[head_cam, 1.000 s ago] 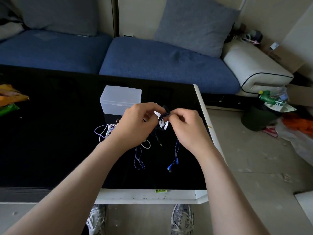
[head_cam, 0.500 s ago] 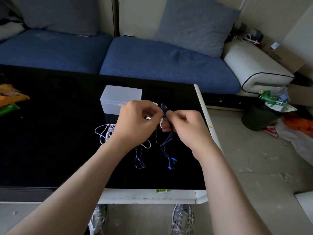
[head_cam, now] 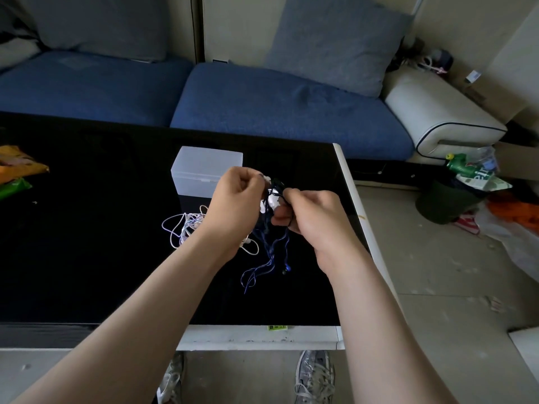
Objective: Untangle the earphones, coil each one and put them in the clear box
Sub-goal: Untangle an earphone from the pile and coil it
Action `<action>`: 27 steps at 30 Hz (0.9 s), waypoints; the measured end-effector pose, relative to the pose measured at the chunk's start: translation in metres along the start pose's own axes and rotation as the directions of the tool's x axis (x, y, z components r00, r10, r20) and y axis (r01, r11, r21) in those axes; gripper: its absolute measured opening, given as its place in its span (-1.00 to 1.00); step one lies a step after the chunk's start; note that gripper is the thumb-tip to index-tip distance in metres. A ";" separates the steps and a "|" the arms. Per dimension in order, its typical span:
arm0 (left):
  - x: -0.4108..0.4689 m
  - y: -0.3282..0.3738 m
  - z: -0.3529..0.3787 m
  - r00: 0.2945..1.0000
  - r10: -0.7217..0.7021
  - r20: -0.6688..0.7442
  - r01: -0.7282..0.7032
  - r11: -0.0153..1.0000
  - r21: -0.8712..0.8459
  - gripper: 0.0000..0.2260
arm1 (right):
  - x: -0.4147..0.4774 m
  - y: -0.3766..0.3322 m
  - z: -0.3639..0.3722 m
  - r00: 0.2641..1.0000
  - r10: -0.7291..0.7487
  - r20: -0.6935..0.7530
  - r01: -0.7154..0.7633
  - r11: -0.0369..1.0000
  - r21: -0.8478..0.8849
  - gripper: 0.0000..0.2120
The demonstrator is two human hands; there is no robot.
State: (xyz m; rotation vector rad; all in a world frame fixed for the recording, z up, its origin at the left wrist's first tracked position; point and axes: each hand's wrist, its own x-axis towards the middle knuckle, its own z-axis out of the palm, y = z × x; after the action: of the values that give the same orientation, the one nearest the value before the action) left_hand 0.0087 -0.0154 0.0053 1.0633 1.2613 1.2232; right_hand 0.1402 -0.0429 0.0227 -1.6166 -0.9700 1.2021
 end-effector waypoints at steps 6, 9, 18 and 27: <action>-0.007 0.005 -0.010 0.976 0.127 0.175 -0.177 0.933 0.313 -0.89 | 0.001 0.002 -0.007 0.988 -0.144 -0.055 0.138 0.985 -0.100 -0.75; -0.005 0.002 -0.013 0.963 0.182 0.200 -0.250 0.881 0.402 -0.91 | -0.002 0.001 -0.008 0.983 -0.179 -0.038 0.173 0.977 -0.123 -0.77; -0.004 0.016 -0.009 0.995 -0.067 0.067 0.085 0.952 -0.295 -0.79 | 0.001 0.009 -0.008 0.999 0.045 0.001 -0.044 0.980 -0.195 -0.61; -0.006 0.012 -0.020 0.994 0.081 -0.075 -0.031 0.855 0.518 -0.89 | -0.005 0.002 -0.006 0.999 -0.001 -0.043 -0.008 0.976 -0.219 -0.66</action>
State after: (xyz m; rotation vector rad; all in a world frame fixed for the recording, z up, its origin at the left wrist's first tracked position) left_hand -0.0115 -0.0218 0.0172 1.4478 1.7008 1.0034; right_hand 0.1446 -0.0492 0.0227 -1.8091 -1.1040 1.0882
